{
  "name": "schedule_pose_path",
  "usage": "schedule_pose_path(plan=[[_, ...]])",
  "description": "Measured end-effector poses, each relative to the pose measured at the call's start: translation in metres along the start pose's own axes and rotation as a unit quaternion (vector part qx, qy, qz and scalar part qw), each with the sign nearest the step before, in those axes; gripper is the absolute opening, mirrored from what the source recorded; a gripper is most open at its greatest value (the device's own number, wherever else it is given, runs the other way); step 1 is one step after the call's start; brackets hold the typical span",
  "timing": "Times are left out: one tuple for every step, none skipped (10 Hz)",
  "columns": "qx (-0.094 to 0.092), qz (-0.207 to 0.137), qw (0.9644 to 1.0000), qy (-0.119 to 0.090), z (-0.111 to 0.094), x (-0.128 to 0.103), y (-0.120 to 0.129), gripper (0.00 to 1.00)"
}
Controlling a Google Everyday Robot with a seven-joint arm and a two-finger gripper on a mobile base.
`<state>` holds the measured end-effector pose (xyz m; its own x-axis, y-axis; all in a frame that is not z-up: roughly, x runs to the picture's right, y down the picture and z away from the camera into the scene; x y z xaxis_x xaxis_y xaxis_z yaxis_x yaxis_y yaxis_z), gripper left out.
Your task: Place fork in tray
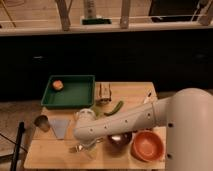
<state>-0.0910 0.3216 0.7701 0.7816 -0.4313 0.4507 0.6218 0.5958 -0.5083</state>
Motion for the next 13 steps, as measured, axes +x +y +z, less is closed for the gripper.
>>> schedule_pose_path(plan=[[0.000,-0.001,1.0000,0.000,-0.003,0.000,-0.001,0.20],[-0.001,-0.001,1.0000,0.001,-0.004,0.000,0.000,0.10],[-0.004,-0.001,1.0000,0.001,-0.005,0.000,0.002,0.02],[-0.004,-0.001,1.0000,0.001,-0.004,0.000,0.003,0.00],[-0.004,-0.001,1.0000,0.002,-0.004,0.001,0.002,0.00],[-0.005,-0.001,1.0000,0.001,-0.001,0.001,0.001,0.00],[-0.007,-0.003,1.0000,0.003,0.000,0.000,0.000,0.00],[-0.006,-0.001,1.0000,0.001,-0.002,0.001,0.001,0.00],[-0.006,-0.001,1.0000,0.001,-0.003,0.001,0.001,0.00],[-0.006,-0.006,1.0000,0.001,-0.003,0.001,0.000,0.00],[-0.004,-0.018,0.9998,0.002,-0.004,0.002,-0.005,0.00],[-0.001,-0.042,0.9991,0.004,-0.009,0.002,-0.013,0.00],[0.004,-0.056,0.9984,0.000,-0.015,-0.001,-0.019,0.00]])
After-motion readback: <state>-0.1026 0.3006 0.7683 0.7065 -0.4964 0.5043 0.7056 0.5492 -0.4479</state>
